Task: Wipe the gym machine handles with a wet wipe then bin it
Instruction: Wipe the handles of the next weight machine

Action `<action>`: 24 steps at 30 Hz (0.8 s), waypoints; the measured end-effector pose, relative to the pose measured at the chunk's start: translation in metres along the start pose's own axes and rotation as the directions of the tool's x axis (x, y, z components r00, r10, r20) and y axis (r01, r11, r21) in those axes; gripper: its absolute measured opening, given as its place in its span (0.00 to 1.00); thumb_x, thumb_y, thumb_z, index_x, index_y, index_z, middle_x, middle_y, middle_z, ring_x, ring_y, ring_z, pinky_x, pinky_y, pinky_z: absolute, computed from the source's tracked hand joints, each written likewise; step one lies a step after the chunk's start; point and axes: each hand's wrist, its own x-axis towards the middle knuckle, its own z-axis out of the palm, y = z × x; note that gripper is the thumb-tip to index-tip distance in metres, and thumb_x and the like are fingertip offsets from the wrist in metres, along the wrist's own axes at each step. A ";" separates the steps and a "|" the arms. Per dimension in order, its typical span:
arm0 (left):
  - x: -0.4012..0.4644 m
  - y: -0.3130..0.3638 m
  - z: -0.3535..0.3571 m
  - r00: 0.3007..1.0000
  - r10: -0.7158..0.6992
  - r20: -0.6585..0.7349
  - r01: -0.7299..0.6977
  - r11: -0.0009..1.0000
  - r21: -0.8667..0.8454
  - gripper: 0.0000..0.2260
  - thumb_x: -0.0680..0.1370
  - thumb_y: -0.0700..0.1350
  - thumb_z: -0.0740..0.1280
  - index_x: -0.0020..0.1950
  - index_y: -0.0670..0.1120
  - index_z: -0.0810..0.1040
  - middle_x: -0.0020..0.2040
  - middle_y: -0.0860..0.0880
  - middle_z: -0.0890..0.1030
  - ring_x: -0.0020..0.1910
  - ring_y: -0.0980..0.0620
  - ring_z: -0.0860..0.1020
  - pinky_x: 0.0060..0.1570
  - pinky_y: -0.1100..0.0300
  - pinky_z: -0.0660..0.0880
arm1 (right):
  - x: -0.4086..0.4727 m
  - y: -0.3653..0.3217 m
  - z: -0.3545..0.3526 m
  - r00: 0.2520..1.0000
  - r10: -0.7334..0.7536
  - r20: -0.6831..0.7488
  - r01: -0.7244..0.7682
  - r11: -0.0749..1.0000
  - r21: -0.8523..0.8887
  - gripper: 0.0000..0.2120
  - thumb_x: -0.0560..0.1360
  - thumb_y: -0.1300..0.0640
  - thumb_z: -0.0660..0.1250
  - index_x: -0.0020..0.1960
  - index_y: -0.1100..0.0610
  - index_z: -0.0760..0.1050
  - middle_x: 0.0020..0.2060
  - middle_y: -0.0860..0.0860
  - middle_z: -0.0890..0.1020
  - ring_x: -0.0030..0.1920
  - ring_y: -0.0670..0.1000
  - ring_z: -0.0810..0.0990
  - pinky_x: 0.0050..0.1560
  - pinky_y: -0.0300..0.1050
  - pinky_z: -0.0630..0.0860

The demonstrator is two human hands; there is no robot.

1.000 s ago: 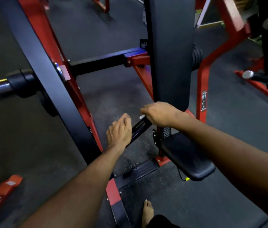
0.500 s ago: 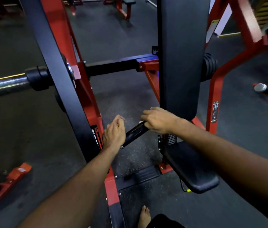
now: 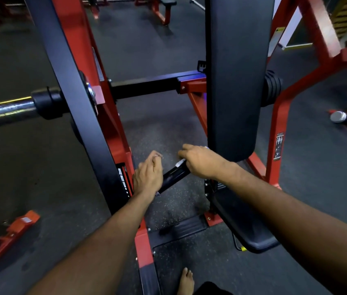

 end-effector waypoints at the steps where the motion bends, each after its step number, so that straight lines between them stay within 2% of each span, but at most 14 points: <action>1: 0.000 0.000 0.000 1.000 0.007 -0.004 -0.007 1.000 -0.003 0.19 0.75 0.58 0.44 0.52 0.58 0.73 0.41 0.52 0.84 0.43 0.45 0.83 0.48 0.45 0.78 | -0.003 0.000 0.003 0.999 -0.012 -0.031 0.013 0.999 0.032 0.12 0.76 0.65 0.60 0.55 0.57 0.76 0.50 0.52 0.75 0.46 0.56 0.79 0.44 0.46 0.67; 4: 0.000 0.000 0.001 1.000 0.025 -0.006 -0.025 1.000 -0.005 0.21 0.75 0.59 0.43 0.53 0.58 0.73 0.41 0.53 0.84 0.42 0.46 0.83 0.47 0.45 0.79 | -0.013 0.000 0.009 0.991 -0.060 -0.121 0.075 0.989 0.128 0.12 0.77 0.65 0.61 0.58 0.56 0.76 0.51 0.51 0.73 0.44 0.52 0.77 0.43 0.44 0.67; 8: -0.002 -0.003 0.001 0.989 0.144 -0.041 -0.144 0.989 0.018 0.19 0.79 0.59 0.45 0.56 0.58 0.74 0.47 0.52 0.83 0.46 0.47 0.81 0.47 0.46 0.78 | -0.025 0.000 0.009 0.972 0.044 -0.231 0.041 0.936 0.349 0.11 0.75 0.64 0.66 0.54 0.50 0.76 0.48 0.44 0.72 0.43 0.42 0.72 0.46 0.40 0.70; 11: -0.009 0.000 -0.001 0.947 0.313 -0.073 -0.312 0.950 0.034 0.17 0.82 0.57 0.51 0.63 0.56 0.75 0.57 0.55 0.79 0.54 0.51 0.79 0.51 0.50 0.76 | -0.033 -0.007 0.007 0.934 0.219 -0.281 -0.020 0.820 0.572 0.12 0.74 0.61 0.66 0.53 0.47 0.76 0.46 0.42 0.79 0.45 0.42 0.78 0.49 0.43 0.76; 13: -0.019 0.005 -0.001 0.908 0.414 -0.064 -0.416 0.909 -0.023 0.17 0.82 0.57 0.54 0.66 0.54 0.75 0.59 0.56 0.77 0.57 0.53 0.77 0.53 0.52 0.76 | -0.037 -0.010 0.007 0.904 0.333 -0.268 -0.063 0.724 0.687 0.13 0.75 0.59 0.67 0.55 0.44 0.77 0.48 0.41 0.83 0.48 0.42 0.82 0.53 0.47 0.79; 15: -0.031 0.012 0.002 0.887 0.460 -0.038 -0.461 0.880 -0.116 0.17 0.82 0.58 0.57 0.67 0.54 0.75 0.59 0.57 0.78 0.58 0.55 0.77 0.56 0.56 0.74 | -0.040 -0.012 0.008 0.894 0.378 -0.242 -0.067 0.646 0.760 0.13 0.75 0.57 0.68 0.56 0.43 0.78 0.48 0.40 0.84 0.50 0.42 0.83 0.54 0.49 0.81; 17: -0.042 0.021 0.006 0.888 0.460 -0.013 -0.451 0.865 -0.218 0.17 0.81 0.58 0.62 0.66 0.53 0.75 0.58 0.57 0.80 0.57 0.58 0.79 0.57 0.58 0.76 | -0.043 -0.012 0.010 0.885 0.405 -0.231 -0.061 0.593 0.803 0.13 0.75 0.57 0.68 0.56 0.44 0.78 0.49 0.44 0.84 0.48 0.45 0.84 0.51 0.52 0.83; 19: -0.047 0.027 0.008 0.911 0.412 0.013 -0.382 0.856 -0.347 0.15 0.80 0.56 0.68 0.65 0.54 0.75 0.55 0.56 0.83 0.53 0.57 0.83 0.55 0.55 0.79 | -0.048 -0.011 0.010 0.855 0.464 -0.233 -0.060 0.534 0.843 0.14 0.75 0.60 0.70 0.57 0.46 0.78 0.51 0.48 0.82 0.47 0.47 0.85 0.50 0.51 0.83; 21: -0.048 0.028 0.006 0.935 0.352 0.034 -0.303 0.847 -0.437 0.13 0.79 0.52 0.73 0.62 0.54 0.77 0.51 0.55 0.85 0.50 0.54 0.84 0.53 0.50 0.81 | -0.054 -0.010 0.008 0.835 0.511 -0.206 -0.037 0.425 0.904 0.15 0.75 0.63 0.72 0.58 0.50 0.78 0.50 0.50 0.83 0.47 0.49 0.86 0.52 0.49 0.83; 24: -0.048 0.030 0.003 0.949 0.303 0.090 -0.217 0.830 -0.515 0.12 0.78 0.46 0.75 0.59 0.55 0.79 0.47 0.53 0.84 0.46 0.51 0.84 0.51 0.45 0.82 | -0.063 -0.012 0.007 0.855 0.495 -0.155 0.028 0.255 0.967 0.14 0.76 0.65 0.72 0.59 0.53 0.79 0.48 0.51 0.86 0.48 0.52 0.86 0.52 0.47 0.83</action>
